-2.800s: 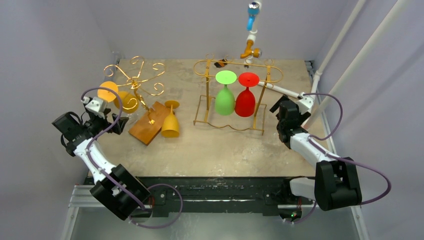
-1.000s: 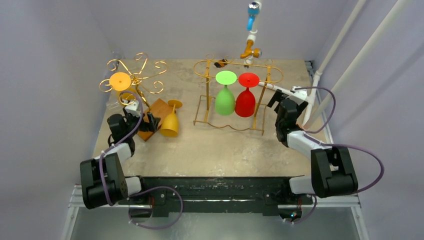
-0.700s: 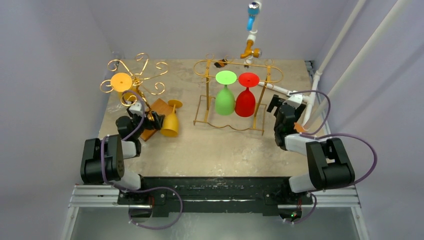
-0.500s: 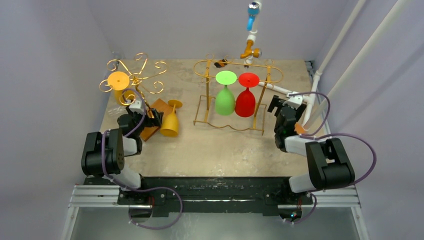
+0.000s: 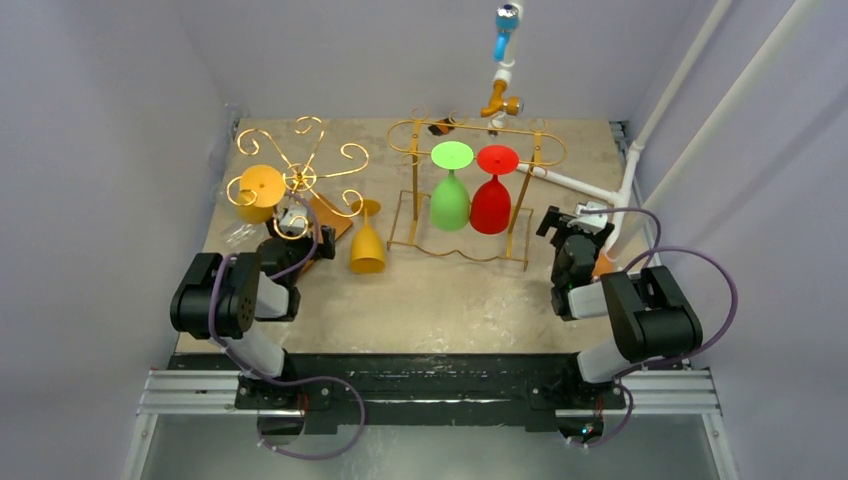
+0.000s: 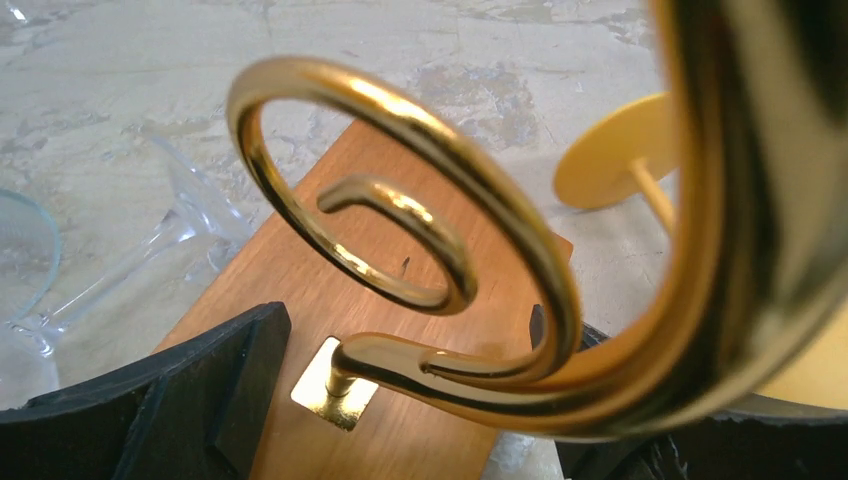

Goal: Place the wine glass upside down on the wine glass rack

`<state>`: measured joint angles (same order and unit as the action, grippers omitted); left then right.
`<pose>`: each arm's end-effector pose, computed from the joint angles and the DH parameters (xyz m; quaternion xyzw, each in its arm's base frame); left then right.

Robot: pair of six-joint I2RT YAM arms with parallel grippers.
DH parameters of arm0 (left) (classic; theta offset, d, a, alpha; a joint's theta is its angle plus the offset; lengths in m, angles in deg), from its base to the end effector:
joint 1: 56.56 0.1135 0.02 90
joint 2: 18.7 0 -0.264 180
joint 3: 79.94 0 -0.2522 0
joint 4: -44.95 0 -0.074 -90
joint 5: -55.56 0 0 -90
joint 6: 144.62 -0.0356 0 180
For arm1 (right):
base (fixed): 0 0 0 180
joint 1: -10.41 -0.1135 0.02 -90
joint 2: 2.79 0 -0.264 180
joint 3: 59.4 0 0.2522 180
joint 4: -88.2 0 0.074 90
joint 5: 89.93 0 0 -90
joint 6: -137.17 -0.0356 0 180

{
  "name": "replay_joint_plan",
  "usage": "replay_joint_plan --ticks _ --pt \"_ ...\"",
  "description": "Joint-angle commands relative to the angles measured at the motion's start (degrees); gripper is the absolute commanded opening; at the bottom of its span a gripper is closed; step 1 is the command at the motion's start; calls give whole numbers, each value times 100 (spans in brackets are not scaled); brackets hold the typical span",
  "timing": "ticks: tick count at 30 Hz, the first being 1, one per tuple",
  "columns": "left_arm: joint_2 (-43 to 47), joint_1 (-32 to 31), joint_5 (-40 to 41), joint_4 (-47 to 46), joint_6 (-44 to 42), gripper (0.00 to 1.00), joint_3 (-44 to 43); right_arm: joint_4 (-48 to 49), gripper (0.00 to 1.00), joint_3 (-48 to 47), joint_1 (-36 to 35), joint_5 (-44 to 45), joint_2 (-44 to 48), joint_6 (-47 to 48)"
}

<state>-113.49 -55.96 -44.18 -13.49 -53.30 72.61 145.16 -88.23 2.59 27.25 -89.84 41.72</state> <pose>0.2470 -0.0034 0.1270 0.0425 0.7579 -0.0686 0.6473 0.2448 0.0172 0.1604 0.1499 0.6981 -0.0883 0.6946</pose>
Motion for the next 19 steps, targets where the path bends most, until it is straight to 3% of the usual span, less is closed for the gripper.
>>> replay_joint_plan --ticks 1,3,19 --pt "-16 -12 247 -127 -261 100 -156 241 99 -148 23 -141 102 -73" --pt "1 -9 276 -252 -259 100 -71 616 99 -93 11 -104 3 88" --pt "-26 -14 194 -171 -296 100 -127 679 99 -84 22 -99 -5 97"
